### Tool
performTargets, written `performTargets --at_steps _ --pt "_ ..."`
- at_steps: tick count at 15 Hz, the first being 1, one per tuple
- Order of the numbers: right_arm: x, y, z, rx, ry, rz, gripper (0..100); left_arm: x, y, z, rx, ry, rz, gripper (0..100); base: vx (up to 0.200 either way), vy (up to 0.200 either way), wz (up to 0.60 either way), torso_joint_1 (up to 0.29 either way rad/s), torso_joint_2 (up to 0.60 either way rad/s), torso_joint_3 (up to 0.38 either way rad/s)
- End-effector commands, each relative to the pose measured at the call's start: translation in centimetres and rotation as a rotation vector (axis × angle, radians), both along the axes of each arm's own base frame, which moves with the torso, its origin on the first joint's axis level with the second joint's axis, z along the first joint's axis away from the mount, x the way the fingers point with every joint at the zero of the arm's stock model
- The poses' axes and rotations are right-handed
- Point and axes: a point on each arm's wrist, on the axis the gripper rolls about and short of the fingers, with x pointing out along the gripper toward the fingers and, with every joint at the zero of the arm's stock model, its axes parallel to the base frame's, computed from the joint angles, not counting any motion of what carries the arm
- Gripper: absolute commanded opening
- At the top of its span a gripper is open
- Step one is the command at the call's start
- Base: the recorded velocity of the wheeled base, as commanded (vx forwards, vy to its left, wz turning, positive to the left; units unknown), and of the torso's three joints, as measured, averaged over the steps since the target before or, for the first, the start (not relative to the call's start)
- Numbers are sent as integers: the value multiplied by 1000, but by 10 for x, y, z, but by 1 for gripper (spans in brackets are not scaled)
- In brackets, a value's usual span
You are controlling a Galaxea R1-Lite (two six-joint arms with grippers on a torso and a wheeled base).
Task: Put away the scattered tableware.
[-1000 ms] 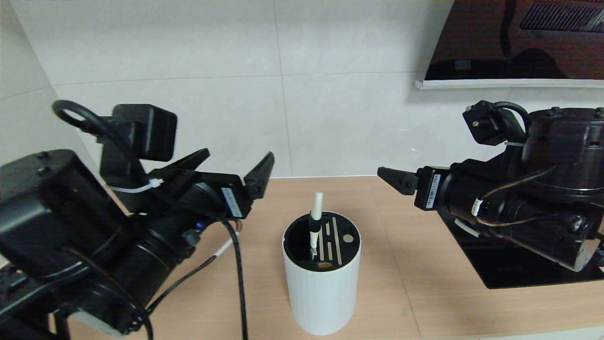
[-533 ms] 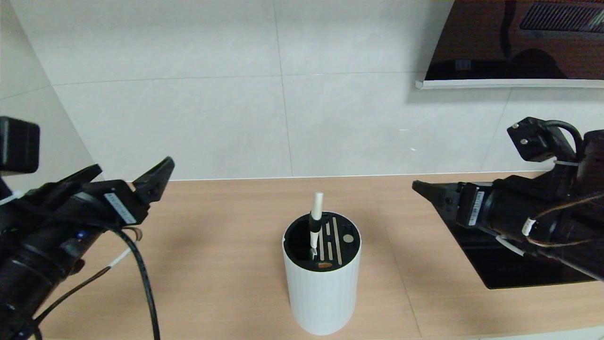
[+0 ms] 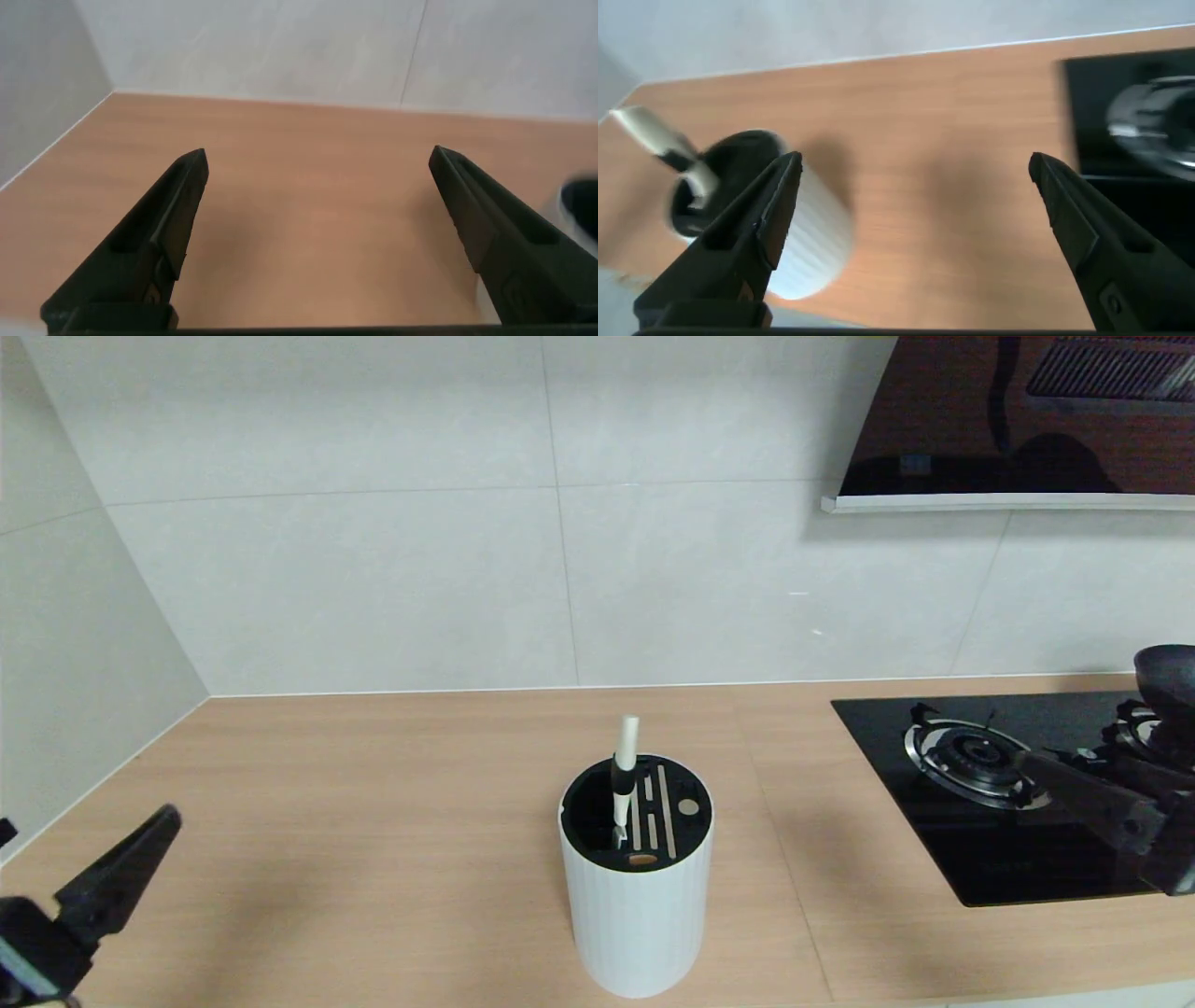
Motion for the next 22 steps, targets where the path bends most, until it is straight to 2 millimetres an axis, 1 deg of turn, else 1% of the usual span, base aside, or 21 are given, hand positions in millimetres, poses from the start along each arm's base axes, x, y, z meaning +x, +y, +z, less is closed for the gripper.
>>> performTargets --at_steps 1,3,4,5,6,7,9,10,11,13,14,15,16,17,18,19,20,21,22 --pt "-51 -33 0 -18 -133 -143 100 -63 19 -5 -28 -109 -40 100 0 0 0 0 0 0" --pt "-86 -43 -3 -62 -201 -164 100 -90 25 -9 -23 -111 -31 100 0 0 0 0 0 0" --pt "-92 -45 -4 -77 -215 -171 100 -94 26 -9 -25 -120 -32 100 0 0 0 0 0 0" --pt "-114 -51 -12 -118 -251 -235 100 -109 27 -16 -2 -141 -53 100 0 0 0 0 0 0" --pt "-126 -52 -15 -120 -279 -272 100 -116 27 -20 19 -169 -44 100 0 0 0 0 0 0" --pt "-135 -53 -18 -131 -307 -295 100 -121 27 -23 29 -189 -26 100 0 0 0 0 0 0" --pt "-155 -55 -26 -188 -396 -321 100 -122 26 -23 35 -201 3 100 0 0 0 0 0 0" --pt "-160 -56 -30 -202 -409 -327 100 -122 25 -23 35 -204 10 100 0 0 0 0 0 0" --pt "-160 -56 -30 -200 -405 -336 100 -122 24 -24 38 -202 32 100 0 0 0 0 0 0" --pt "-160 -56 -30 -196 -406 -359 100 -127 21 -33 56 -222 92 100 0 0 0 0 0 0" --pt "-162 -54 -33 -207 -407 -402 100 -128 19 -46 97 -214 83 100 0 0 0 0 0 0" --pt "-166 -52 -38 -214 -421 -419 100 -125 19 -51 90 -201 99 100 0 0 0 0 0 0" --pt "-167 -50 -53 -229 -412 -401 100 -122 20 -56 66 -193 114 100 0 0 0 0 0 0" --pt "-162 -50 -62 -234 -375 -405 100 -119 20 -61 64 -173 113 100 0 0 0 0 0 0" --pt "-155 -50 -75 -240 -323 -401 100 -113 20 -73 65 -129 110 100 0 0 0 0 0 0" --pt "-148 -50 -91 -246 -264 -385 100 -106 20 -91 68 -76 99 100 0 0 0 0 0 0" --pt "-143 -50 -103 -252 -225 -373 100 -101 19 -103 69 -49 86 100 0 0 0 0 0 0" --pt "-140 -50 -118 -258 -143 -342 100 -98 18 -106 27 -89 14 100 0 0 0 0 0 0" --pt "-140 -49 -118 -228 -128 -318 100 -97 17 -108 -8 -75 -25 100 0 0 0 0 0 0"
